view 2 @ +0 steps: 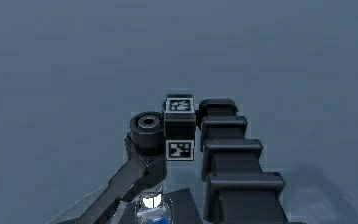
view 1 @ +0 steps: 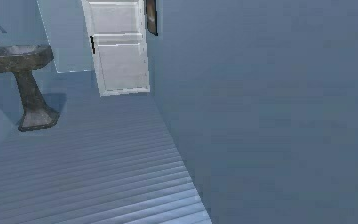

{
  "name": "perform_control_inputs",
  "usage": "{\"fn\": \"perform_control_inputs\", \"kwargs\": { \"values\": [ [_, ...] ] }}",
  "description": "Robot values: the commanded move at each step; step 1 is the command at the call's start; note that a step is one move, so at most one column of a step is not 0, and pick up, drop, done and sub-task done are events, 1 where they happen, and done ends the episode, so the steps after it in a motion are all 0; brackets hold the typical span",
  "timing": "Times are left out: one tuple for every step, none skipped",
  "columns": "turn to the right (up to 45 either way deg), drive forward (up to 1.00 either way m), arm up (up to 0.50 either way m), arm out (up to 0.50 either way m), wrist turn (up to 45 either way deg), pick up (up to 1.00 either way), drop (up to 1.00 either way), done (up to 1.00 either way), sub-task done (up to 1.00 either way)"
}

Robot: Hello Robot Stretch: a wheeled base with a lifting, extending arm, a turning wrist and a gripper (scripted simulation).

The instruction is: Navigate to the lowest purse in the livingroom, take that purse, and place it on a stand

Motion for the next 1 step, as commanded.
{"fn": "perform_control_inputs", "kwargs": {
  "values": [
    [0.0, 0.00, 0.00, -0.08, 0.0, 0.00, 0.00, 0.00, 0.00]
  ]
}}
